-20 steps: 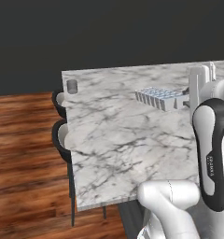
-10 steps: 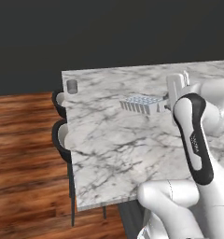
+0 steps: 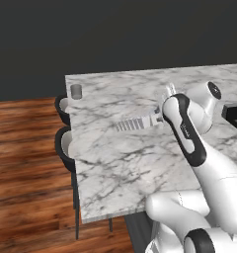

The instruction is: Open the freezer door, pick up the ice cube tray from the freezer, and place it on the dining counter.

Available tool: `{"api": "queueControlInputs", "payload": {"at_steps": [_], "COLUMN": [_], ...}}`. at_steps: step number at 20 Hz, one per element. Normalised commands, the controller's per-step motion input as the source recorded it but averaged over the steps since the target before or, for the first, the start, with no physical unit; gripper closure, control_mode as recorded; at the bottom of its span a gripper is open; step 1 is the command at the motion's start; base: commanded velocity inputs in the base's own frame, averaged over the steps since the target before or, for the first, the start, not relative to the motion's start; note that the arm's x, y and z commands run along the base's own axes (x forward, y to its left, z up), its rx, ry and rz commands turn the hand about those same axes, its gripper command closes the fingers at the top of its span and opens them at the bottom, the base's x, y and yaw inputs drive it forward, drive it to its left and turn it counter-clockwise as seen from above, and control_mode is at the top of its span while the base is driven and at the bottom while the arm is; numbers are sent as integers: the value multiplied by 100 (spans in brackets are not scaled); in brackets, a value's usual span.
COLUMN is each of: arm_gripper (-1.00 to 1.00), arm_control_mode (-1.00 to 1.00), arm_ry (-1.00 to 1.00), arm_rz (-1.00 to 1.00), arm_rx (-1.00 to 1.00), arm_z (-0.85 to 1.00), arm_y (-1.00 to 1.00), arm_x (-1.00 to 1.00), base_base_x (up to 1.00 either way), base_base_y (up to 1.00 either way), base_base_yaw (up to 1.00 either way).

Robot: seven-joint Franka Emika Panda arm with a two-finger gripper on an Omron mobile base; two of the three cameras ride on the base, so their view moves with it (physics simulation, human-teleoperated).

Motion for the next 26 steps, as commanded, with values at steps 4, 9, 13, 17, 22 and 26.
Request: {"api": "queueControlInputs", "payload": {"at_steps": [4, 9, 13, 17, 22, 26], "arm_gripper": [100, 100, 100, 100, 100, 100], "arm_control_mode": [-100, -100, -100, -100, -100, -100], "arm_ry": [-7, -9, -4, 3, 4, 0], "arm_rz": [14, 10, 4, 2, 1, 1], "arm_rx": [0, 0, 0, 0, 0, 0], "arm_z": [-65, -48, -28, -8, -18, -43], "arm_y": [0, 1, 13, 25, 23, 13], "arm_x": [67, 59, 55, 52, 49, 40], "base_base_x": [0, 0, 0, 0, 0, 0], "base_base_y": [0, 0, 0, 0, 0, 0], "base_base_yaw": [0, 0, 0, 0, 0, 0]}}
